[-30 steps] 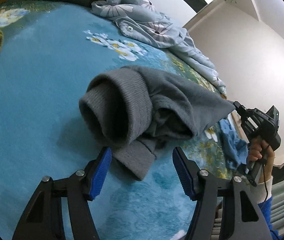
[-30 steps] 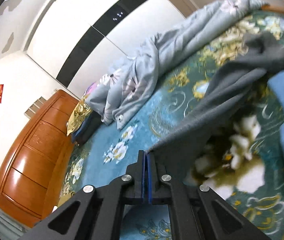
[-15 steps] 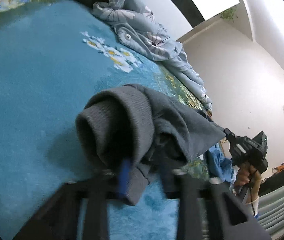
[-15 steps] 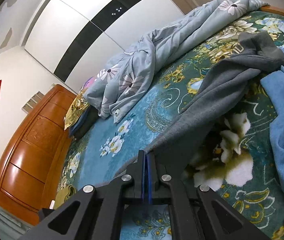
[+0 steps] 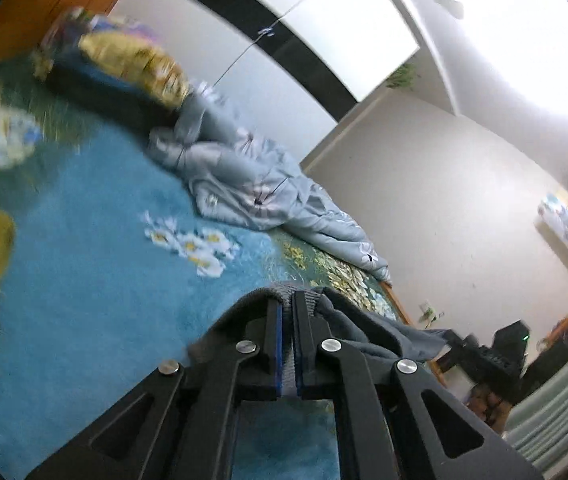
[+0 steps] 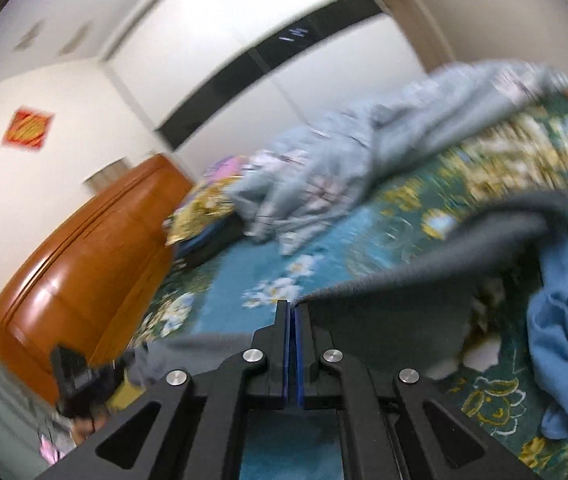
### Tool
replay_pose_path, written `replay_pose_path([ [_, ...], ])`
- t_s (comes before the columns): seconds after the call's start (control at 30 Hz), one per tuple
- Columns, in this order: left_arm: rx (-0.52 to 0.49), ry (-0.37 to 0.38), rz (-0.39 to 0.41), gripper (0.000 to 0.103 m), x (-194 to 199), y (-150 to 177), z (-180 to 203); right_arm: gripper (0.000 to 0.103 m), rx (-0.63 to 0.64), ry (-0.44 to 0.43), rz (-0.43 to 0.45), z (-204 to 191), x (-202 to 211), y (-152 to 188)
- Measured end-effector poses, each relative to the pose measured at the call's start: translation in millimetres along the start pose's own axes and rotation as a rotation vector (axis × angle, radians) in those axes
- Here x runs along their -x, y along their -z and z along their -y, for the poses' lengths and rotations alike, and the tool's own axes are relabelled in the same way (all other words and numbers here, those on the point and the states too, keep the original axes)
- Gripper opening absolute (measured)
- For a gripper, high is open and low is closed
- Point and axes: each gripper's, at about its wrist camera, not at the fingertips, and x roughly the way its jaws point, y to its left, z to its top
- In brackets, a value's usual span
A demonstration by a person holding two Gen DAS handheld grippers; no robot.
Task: Fold clothes
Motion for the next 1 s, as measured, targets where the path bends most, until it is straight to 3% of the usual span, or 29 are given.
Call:
replay_pose_path([
  [0.1,-0.049,-0.011,-0.049,0.005,17.5,23.1,-0.4,0.002,0.109,0.018,-0.006,-25.8,20.8,19.8],
  [0.17,-0.064,-0.057,-0.102,0.005,22.9,49.8,-11.2,0.002,0.105,0.02,-0.075,-21.4,18.9,45.8],
  [0.37,0.079,-0.182,-0.261,0.005,23.1,122.7,-71.9,0.002,0.082,0.055,-0.314,1.4,-5.8,129.0],
  [0.5,0.068,-0.238,-0.311,0.007,24.2,142.0,-79.0,0.003,0.027,0.079,-0.403,24.7,-20.5,161.2],
  [0.67,-0.024,-0.295,-0.308,0.012,33.6,131.9,-66.3,0.006,-0.003,0.096,-0.397,39.8,-17.2,165.7],
  [0.7,-0.04,-0.3,-0.299,0.021,37.8,127.5,-63.5,0.009,-0.009,0.092,-0.385,42.8,-12.4,163.4],
  [0.73,-0.053,-0.306,-0.286,0.038,40.9,121.7,-62.0,0.02,-0.013,0.098,-0.367,46.5,-6.8,159.2],
  [0.8,-0.069,-0.317,-0.245,0.057,43.9,105.9,-62.7,0.036,-0.016,0.131,-0.321,55.7,5.8,146.8],
  [0.9,-0.078,-0.311,-0.22,0.057,19.8,75.5,-65.6,0.04,-0.034,0.187,-0.257,70.5,13.5,119.5],
  [1.0,-0.06,-0.288,-0.244,0.058,-24.1,52.2,-75.0,0.04,-0.092,0.207,-0.215,90.5,-9.4,83.0],
])
